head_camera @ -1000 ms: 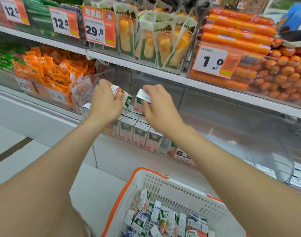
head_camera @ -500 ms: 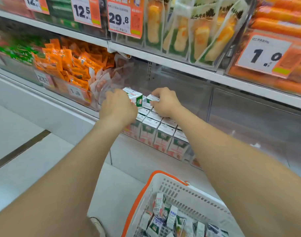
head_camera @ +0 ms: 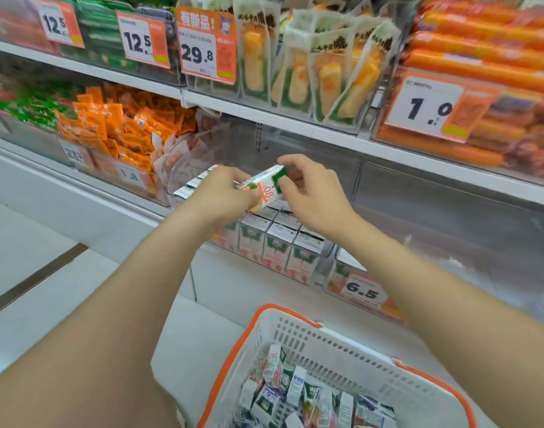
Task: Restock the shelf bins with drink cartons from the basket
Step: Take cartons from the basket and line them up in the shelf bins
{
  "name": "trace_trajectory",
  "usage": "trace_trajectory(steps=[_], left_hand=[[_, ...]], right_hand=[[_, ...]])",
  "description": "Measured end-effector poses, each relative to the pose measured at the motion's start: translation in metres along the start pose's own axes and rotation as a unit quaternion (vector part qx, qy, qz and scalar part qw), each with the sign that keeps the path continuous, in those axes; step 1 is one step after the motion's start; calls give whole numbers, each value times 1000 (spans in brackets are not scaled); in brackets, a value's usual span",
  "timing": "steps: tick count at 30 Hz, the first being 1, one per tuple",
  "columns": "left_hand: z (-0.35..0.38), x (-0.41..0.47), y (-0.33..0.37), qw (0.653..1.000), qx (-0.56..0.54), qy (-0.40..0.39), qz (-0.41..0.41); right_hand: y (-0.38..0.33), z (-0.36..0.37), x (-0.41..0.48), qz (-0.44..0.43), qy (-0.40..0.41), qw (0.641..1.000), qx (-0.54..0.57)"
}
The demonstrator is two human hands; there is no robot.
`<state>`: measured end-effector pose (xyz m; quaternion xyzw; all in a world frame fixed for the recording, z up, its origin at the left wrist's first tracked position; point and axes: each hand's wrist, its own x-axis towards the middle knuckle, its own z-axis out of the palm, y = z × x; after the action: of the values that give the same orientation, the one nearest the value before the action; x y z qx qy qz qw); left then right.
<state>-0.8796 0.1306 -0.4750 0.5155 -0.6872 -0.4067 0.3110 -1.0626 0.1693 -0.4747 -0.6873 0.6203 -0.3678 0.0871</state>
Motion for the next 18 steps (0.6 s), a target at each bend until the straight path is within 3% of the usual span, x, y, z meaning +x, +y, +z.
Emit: trace_trajectory(steps=[5,10,12,15,18], left_hand=[[26,-35,26,984,-86,-152,19],[70,-61,49,964,-140,-221,47],[88,-67,56,966,-112,-216,82],[110,-72,62,976,2,-130,174],[128,-69,51,948,142,-30,282]], right_hand=[[16,-47,-66,-50,114,992,-29],[38,-93,-110,28,57,996,55],[48,-108,-123,62,59,988,126],[62,-119,-138,95,122,971,180],[68,-129,-142,115,181,969,124]])
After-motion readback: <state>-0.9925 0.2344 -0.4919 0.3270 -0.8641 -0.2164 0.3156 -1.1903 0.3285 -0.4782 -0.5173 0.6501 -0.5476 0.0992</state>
